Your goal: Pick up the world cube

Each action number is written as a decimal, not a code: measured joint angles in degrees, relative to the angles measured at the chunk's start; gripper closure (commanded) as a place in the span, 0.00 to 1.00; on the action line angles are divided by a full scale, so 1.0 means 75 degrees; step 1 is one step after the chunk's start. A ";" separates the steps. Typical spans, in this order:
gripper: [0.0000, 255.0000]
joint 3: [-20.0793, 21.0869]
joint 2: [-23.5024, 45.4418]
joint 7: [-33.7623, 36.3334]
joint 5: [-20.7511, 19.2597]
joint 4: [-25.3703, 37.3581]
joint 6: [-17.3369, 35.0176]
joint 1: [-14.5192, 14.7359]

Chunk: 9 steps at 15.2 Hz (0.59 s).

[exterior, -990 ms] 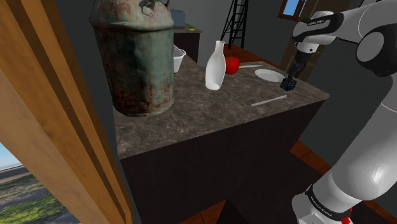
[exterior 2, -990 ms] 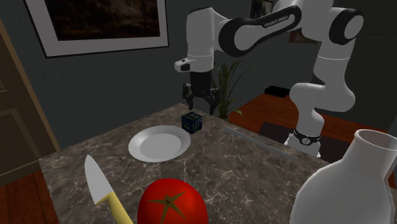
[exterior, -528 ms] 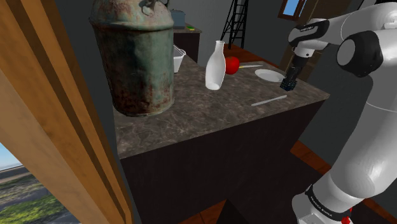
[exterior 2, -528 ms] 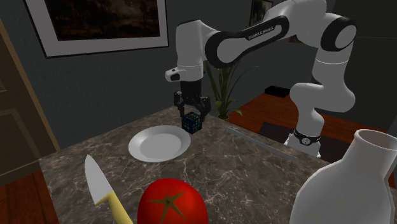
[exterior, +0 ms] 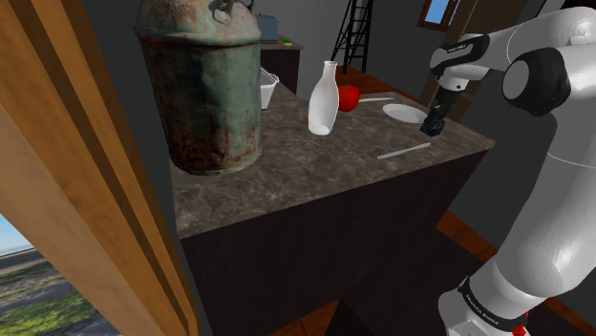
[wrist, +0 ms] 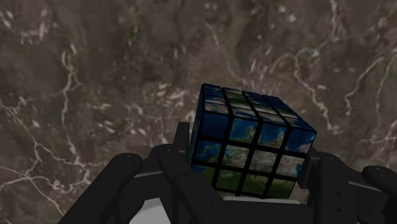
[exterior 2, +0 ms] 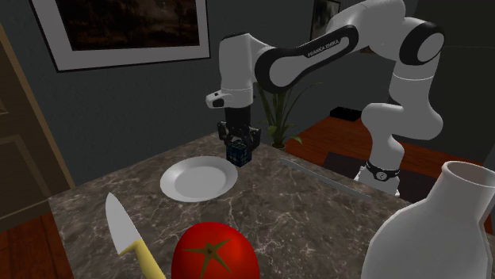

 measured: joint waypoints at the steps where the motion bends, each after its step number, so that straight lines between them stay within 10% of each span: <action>1: 1.00 0.0001 0.0003 -0.0001 0.0002 0.0002 0.0000 -0.0001; 9: 1.00 -0.0024 -0.0036 0.0010 -0.0038 0.0168 -0.0204 -0.0015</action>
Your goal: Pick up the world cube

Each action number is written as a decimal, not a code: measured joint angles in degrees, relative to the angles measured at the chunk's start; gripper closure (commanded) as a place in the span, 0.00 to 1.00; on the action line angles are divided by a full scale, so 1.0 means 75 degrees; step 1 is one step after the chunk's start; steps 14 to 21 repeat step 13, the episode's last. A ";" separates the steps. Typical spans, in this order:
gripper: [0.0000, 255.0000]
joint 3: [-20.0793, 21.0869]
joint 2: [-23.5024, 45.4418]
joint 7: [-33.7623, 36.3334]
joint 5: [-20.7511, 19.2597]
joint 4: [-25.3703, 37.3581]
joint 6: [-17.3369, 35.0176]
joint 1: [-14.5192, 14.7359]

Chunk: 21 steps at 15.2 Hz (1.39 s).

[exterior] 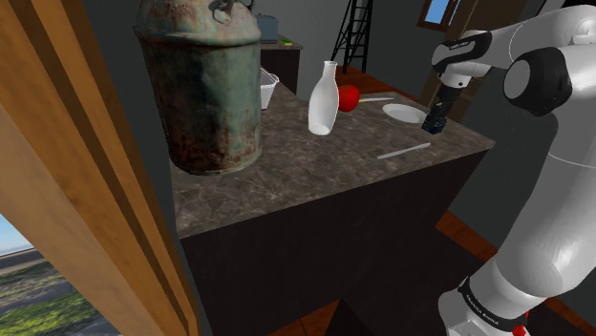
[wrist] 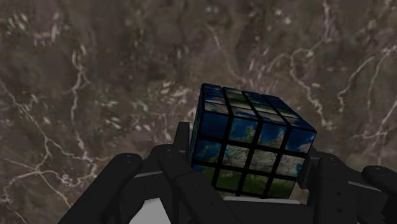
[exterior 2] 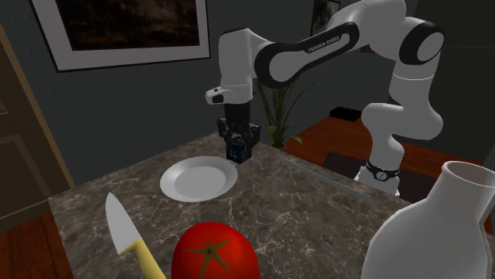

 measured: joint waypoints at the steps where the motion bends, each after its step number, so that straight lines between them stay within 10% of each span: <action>1: 1.00 -0.0012 -0.0049 0.0015 -0.0032 0.0039 -0.0078 0.0010; 21: 1.00 -0.0064 -0.0127 0.0109 -0.0120 0.1137 -0.1226 -0.0052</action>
